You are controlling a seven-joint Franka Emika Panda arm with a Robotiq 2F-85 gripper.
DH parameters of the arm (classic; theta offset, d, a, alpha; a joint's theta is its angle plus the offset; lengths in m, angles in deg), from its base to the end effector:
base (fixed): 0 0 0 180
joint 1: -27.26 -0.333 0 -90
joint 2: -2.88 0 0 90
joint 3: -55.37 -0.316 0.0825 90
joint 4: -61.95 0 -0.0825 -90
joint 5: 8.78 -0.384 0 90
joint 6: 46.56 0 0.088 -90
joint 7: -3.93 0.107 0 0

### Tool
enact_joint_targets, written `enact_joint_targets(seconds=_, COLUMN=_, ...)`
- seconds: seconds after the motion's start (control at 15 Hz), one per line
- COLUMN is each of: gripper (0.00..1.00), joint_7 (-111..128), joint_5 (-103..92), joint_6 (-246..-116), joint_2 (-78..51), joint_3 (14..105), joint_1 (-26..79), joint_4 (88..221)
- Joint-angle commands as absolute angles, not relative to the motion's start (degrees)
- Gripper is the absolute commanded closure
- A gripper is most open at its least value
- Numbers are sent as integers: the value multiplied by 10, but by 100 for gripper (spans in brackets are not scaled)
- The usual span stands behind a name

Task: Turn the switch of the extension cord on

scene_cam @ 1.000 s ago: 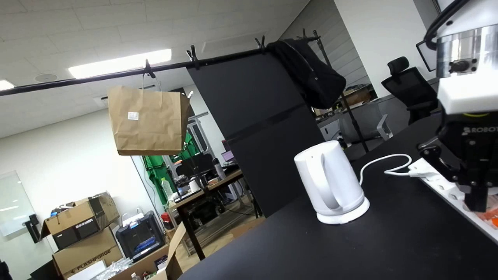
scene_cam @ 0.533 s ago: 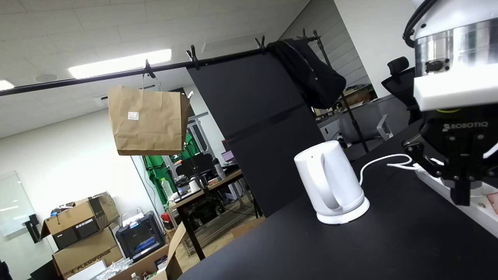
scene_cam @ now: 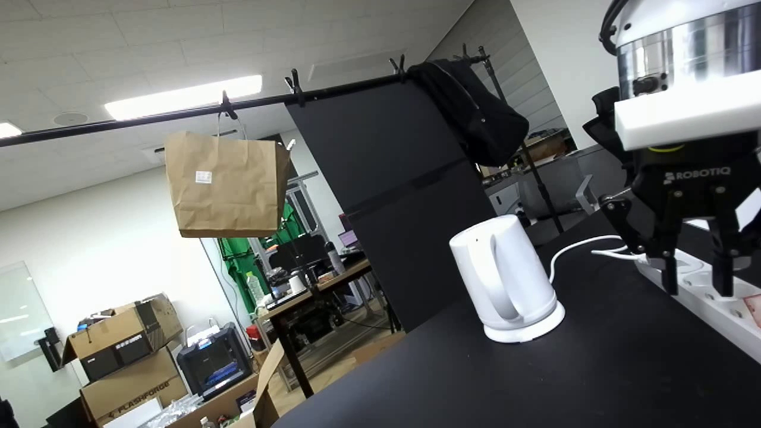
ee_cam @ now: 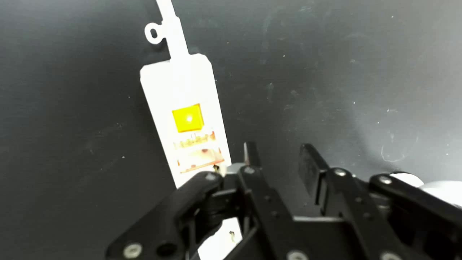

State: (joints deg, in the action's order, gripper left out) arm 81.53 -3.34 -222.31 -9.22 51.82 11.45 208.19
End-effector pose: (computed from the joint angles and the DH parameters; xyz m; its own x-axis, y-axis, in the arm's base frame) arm 0.4511 0.1673 0.2226 0.5885 -0.8039 0.0858 -0.7580 -0.5855 -0.2874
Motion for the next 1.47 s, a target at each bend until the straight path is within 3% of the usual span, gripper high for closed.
enact_joint_targets(seconds=0.0, gripper=32, joint_7=814, joint_5=-41, joint_6=-2196, joint_2=-69, joint_3=514, joint_1=121, joint_4=2080)
enact_joint_targets(seconds=0.33, gripper=0, joint_7=823, joint_5=-23, joint_6=-2168, joint_2=-49, joint_3=531, joint_1=111, joint_4=2079)
enact_joint_targets(seconds=1.07, gripper=0, joint_7=777, joint_5=-40, joint_6=-2012, joint_2=-1, joint_3=502, joint_1=134, joint_4=2058)
enact_joint_targets(seconds=1.4, gripper=0, joint_7=780, joint_5=-32, joint_6=-2031, joint_2=-9, joint_3=497, joint_1=139, joint_4=2064)
